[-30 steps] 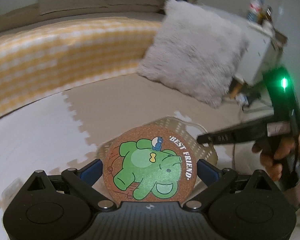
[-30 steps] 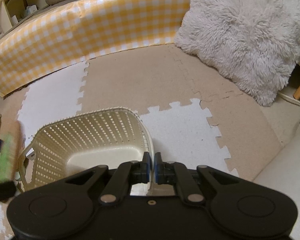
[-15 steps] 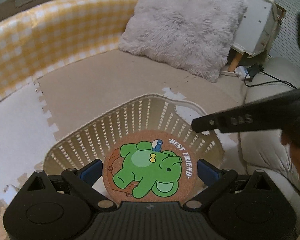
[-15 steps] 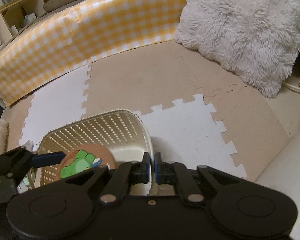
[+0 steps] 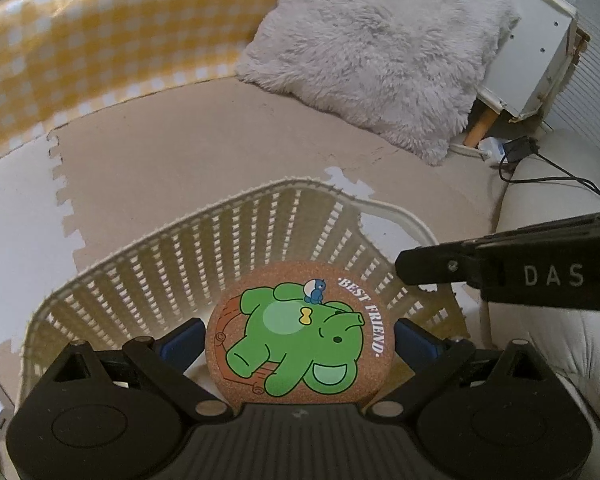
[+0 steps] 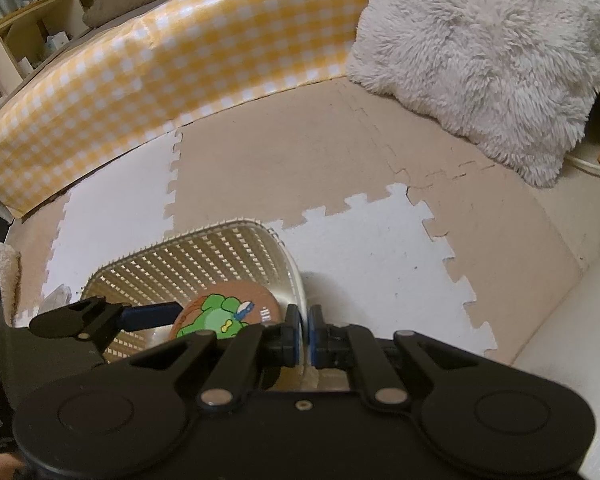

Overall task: Organize rigid objects
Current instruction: 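Lift the coaster with the left tool over the basket while the right tool holds the basket, then lower the coaster into the basket and open the left tool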

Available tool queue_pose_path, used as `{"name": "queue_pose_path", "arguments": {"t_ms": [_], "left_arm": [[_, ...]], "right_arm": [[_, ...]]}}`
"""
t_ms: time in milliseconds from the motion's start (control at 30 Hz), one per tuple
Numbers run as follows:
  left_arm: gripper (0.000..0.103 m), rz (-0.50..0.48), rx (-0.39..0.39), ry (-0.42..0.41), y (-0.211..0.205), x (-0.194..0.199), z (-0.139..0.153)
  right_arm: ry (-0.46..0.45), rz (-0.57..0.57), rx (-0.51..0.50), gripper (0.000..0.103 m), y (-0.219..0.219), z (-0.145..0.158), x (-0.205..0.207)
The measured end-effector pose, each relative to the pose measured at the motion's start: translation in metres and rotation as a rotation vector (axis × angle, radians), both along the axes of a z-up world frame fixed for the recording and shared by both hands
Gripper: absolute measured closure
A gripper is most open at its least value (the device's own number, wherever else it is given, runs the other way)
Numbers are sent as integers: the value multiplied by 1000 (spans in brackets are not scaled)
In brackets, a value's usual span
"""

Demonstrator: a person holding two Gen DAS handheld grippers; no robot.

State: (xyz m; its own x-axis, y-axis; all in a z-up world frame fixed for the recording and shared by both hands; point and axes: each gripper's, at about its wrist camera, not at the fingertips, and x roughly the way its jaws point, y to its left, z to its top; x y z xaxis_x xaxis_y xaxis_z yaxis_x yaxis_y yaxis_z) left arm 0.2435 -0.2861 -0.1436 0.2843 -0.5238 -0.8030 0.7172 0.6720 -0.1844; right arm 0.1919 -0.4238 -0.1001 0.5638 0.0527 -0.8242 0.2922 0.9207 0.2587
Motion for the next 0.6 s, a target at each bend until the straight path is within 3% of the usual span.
{"name": "queue_pose_path", "arguments": {"t_ms": [600], "left_arm": [[1, -19, 52, 6, 2, -9, 11]], "right_arm": [[6, 2, 1, 98, 0, 0, 0]]}}
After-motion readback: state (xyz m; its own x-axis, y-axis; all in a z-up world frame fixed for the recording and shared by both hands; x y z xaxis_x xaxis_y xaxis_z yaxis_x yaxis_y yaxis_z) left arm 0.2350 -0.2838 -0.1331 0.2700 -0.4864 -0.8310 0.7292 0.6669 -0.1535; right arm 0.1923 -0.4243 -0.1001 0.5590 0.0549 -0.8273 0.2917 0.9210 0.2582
